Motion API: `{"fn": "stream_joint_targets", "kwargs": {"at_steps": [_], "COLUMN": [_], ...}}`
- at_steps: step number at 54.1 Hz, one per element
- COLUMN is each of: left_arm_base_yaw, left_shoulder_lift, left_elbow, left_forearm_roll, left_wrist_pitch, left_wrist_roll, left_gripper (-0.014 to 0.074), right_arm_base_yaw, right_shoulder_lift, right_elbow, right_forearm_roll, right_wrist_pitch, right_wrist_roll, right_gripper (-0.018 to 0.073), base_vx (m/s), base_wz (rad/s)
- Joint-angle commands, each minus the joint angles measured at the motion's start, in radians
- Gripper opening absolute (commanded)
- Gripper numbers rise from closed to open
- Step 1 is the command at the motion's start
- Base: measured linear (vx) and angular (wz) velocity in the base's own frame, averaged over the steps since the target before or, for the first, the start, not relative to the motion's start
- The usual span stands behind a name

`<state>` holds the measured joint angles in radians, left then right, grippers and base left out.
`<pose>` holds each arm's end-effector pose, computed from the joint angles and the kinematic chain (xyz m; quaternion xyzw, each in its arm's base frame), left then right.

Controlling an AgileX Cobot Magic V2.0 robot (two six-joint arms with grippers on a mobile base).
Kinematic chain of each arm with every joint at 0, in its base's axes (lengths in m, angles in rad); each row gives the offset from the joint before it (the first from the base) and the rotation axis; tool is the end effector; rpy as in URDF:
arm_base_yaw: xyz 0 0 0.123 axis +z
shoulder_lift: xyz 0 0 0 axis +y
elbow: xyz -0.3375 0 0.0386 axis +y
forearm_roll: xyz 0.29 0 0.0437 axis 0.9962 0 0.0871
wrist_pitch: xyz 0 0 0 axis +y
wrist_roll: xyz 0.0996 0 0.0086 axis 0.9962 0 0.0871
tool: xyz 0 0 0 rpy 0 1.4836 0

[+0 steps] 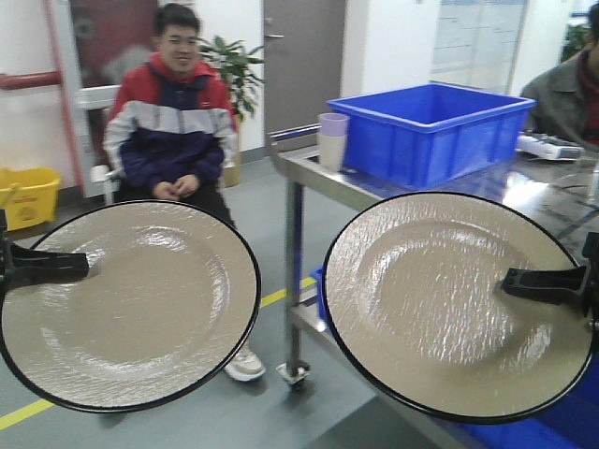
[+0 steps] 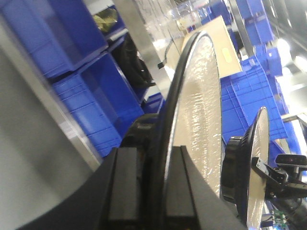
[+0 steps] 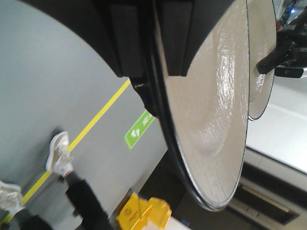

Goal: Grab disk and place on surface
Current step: 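Hold both plates while the base drives to the metal table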

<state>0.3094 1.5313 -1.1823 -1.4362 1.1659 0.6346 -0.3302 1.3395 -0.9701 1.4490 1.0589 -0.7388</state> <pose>0.3587 0.0190 0.3816 -0.0908 0.7761 -0.5293 0.3306 0.3028 -0.0123 0.3726 0.1000 0.7804 0.4822 0.3852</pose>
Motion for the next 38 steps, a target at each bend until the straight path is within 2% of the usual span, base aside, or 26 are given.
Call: {"fn": "stream_joint_targets", "kwargs": {"at_steps": [1,38], "left_arm_base_yaw": [0.141,0.141], "left_shoulder_lift": [0.104,0.104], "left_elbow": [-0.274,-0.274], "left_forearm_roll": [-0.193,-0.193], "left_wrist_pitch": [0.073,0.073], "left_wrist_roll": [0.107,0.107], "left_gripper": [-0.0006,-0.0006], "right_arm_base_yaw": [-0.003,-0.003], "right_shoulder_lift": [-0.037,-0.037], "right_elbow": [-0.033,-0.033], "right_forearm_roll": [0.129,0.129], "right_wrist_pitch": [0.032,0.033], "right_wrist_roll": [0.006,0.006], "right_gripper": [-0.0008,-0.0008], "base_vx": [0.45,0.40], "base_wz": [-0.48,-0.52]}}
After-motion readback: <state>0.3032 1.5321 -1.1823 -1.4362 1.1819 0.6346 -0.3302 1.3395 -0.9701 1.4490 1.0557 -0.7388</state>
